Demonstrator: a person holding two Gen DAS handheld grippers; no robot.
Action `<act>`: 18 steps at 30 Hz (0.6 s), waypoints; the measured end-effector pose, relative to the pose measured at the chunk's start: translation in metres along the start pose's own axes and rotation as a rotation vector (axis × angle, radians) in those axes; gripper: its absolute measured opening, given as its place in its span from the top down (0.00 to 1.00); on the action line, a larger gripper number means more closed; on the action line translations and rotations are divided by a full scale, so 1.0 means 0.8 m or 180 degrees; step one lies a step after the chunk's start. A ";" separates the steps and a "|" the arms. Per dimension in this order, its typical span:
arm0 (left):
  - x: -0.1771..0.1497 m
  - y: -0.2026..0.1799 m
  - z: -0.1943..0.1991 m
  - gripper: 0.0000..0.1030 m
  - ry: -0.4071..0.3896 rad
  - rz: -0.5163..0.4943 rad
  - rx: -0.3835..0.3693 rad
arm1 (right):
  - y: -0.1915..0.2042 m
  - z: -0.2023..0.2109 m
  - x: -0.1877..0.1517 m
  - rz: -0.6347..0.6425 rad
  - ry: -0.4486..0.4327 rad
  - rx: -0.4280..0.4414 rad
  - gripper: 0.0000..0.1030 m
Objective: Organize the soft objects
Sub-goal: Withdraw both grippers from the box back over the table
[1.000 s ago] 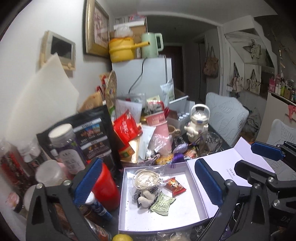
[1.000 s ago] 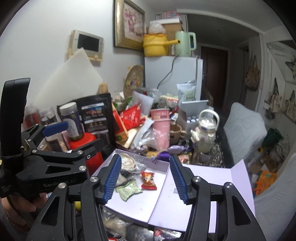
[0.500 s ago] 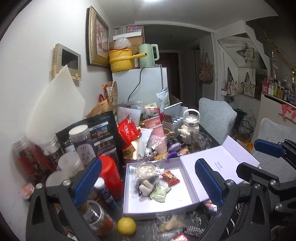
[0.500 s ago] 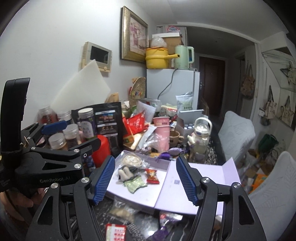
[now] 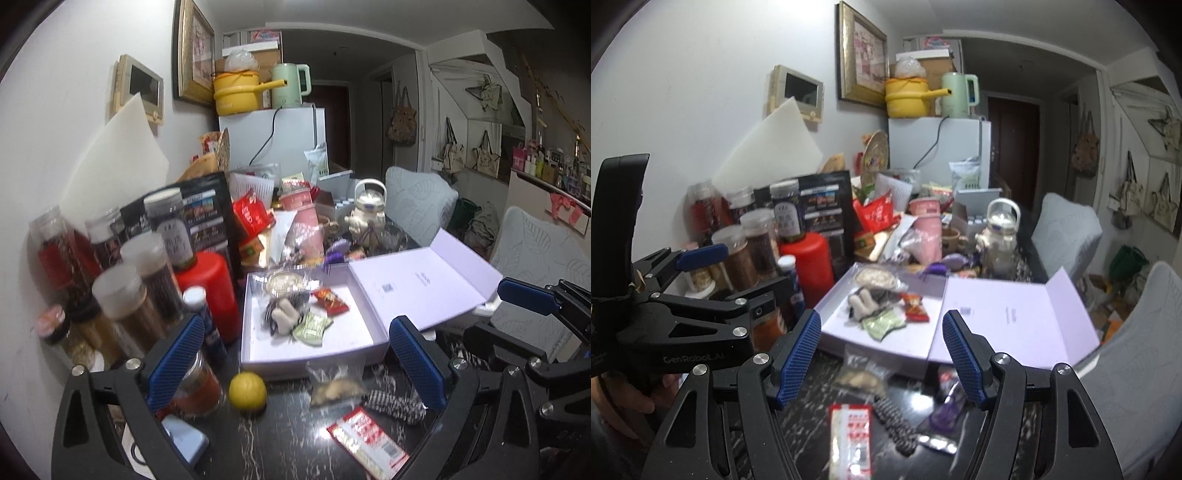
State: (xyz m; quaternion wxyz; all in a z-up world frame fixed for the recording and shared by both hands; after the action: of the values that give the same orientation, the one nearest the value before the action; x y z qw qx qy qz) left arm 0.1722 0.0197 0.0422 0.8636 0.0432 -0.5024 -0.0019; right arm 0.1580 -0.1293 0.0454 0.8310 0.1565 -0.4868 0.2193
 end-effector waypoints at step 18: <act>-0.142 -0.001 -0.039 0.01 0.0693 0.0106 -0.0084 | 0.005 -0.040 -0.143 -0.0306 0.0676 0.0088 0.33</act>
State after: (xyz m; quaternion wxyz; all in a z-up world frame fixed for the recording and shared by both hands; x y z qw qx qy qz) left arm 0.1428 0.0264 -0.0716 0.9134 0.0235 -0.4062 0.0106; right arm 0.1304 -0.1345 -0.0704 0.8852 0.1670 -0.3848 0.2012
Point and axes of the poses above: each gripper's, at about its wrist camera, not at the fingertips, and z roughly against the way its jaws point, y to its left, x to its top, the point moved 8 cm from there along -z, roughly the way its jaws point, and after that the axes turned 4 degrees about x, right-handed, at the moved point
